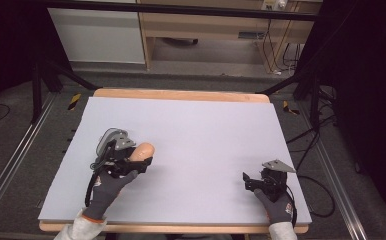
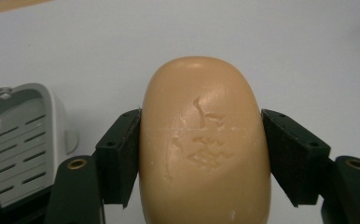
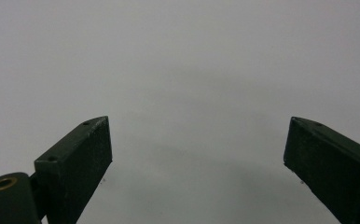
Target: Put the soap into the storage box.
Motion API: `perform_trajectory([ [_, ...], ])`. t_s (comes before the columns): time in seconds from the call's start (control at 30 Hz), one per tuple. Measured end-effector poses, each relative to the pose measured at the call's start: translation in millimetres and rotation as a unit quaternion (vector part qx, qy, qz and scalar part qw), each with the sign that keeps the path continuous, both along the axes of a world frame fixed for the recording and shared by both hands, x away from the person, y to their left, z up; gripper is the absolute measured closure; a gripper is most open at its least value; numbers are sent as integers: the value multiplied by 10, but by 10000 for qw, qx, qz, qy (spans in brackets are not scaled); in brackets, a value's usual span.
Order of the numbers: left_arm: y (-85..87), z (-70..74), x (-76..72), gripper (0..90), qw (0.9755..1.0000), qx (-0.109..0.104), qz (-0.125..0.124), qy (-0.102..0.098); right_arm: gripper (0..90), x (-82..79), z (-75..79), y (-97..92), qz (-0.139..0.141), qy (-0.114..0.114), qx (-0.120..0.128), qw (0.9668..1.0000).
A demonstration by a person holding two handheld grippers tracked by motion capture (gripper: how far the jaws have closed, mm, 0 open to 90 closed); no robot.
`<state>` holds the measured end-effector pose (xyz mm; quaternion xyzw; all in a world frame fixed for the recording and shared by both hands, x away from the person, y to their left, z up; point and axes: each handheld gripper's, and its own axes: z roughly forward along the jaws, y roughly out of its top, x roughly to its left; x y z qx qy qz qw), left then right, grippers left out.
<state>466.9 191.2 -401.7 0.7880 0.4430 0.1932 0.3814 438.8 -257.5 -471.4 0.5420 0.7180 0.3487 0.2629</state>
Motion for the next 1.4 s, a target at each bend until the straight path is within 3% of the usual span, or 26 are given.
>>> perform_trajectory([
  [0.4, 342, 105, -26, 317, 9995, 43, 291, -60, 79, 9, -10, 14, -4, 19, -24, 10000],
  [0.67, 454, 133, 19, 317, 9991, 121, 404, -52, 78, 9, -14, 18, 10, 24, -19, 10000],
  [1.03, 597, 151, 131, 317, 9982, -27, 595, -119, 77, 2, -11, 21, 1, 29, -25, 10000],
  [1.4, 709, 125, 270, 317, 9970, 37, 772, -87, 77, 2, -12, 34, 23, 38, -26, 10000],
])
